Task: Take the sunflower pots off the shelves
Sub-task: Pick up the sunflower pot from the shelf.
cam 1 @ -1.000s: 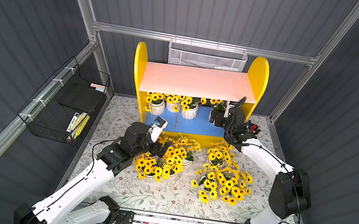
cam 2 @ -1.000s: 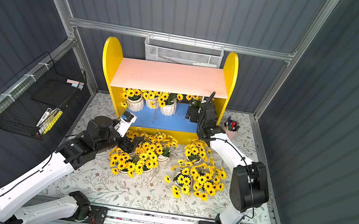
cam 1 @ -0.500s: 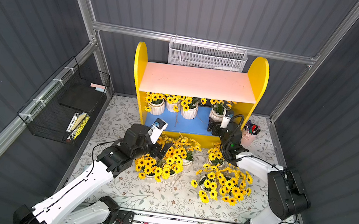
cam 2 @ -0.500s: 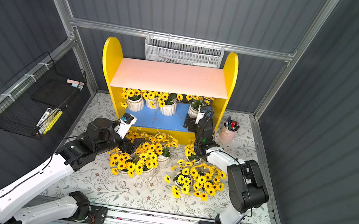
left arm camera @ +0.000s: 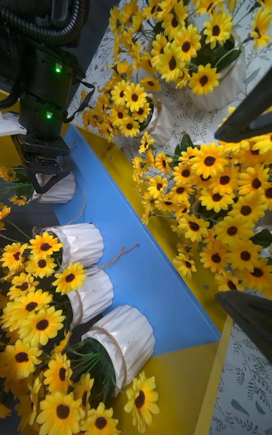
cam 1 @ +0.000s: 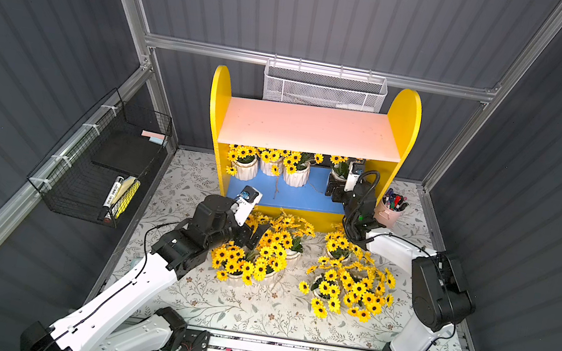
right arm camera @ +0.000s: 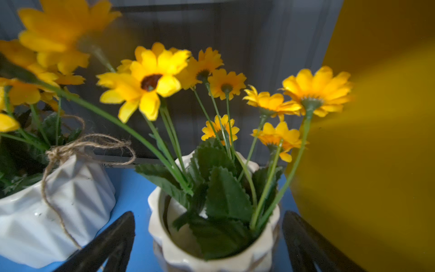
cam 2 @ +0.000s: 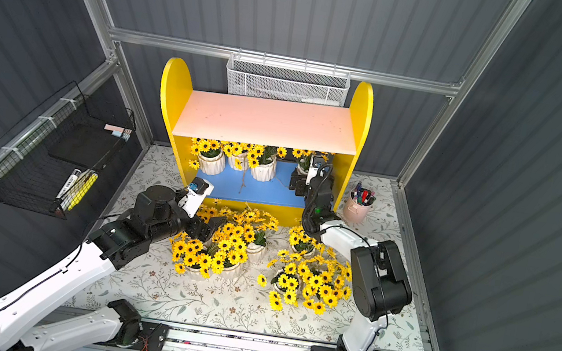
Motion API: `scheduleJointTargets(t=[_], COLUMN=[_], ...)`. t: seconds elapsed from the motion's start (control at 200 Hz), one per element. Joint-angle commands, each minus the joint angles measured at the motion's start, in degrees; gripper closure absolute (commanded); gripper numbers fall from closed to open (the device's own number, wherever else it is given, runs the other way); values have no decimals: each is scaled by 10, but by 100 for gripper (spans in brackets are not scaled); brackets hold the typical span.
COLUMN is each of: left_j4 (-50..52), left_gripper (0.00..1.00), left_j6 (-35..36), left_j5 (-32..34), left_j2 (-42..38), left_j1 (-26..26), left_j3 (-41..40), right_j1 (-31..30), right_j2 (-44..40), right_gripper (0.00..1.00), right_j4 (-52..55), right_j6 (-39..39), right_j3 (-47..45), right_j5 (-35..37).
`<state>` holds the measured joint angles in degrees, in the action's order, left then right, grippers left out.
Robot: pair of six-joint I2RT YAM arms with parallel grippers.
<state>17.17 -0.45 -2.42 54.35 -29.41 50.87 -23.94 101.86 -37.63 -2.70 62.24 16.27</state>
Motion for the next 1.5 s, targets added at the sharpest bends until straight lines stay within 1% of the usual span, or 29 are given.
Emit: scheduleJointTargets(t=[0.0,0.105,0.185,0.5,0.605,0.675,0.96,1.066,1.236,1.376,1.496], left_j4=[-9,-10,-8,-7,-9,-11,-11,-11,-11,-12,-11], left_gripper=[0,1,0,1,1,1,1,1,0,0,1], left_j6=[2,-1,-1,4,4,4,5,8,8,9,10], left_j5=[-8,-14,-12,-7,-7,-9,-5,-2,-2,-3,-2], left_j2=[-8,-6,-7,-10,-10,-10,-12,-13,-11,-11,-11], left_j1=[3,2,2,3,2,3,2,2,2,3,2], left_j3=[-4,-4,-3,-4,-6,-8,-8,-9,-10,-10,-10], right_j1=[7,16,21,21,21,21,21,21,21,21,19], right_j2=[11,25,34,58,68,74,99,94,80,67,53], right_gripper=[1,1,1,1,1,1,1,1,11,17,25], right_j4=[18,38,61,34,9,18,-17,-42,-77,-102,-124], right_j6=[12,19,10,3,5,8,19,21,33,32,33], right_j3=[26,58,77,76,78,89,94,76,48,27,7], right_j5=[6,-12,-25,-36,-25,-27,-23,-25,-32,-44,-62])
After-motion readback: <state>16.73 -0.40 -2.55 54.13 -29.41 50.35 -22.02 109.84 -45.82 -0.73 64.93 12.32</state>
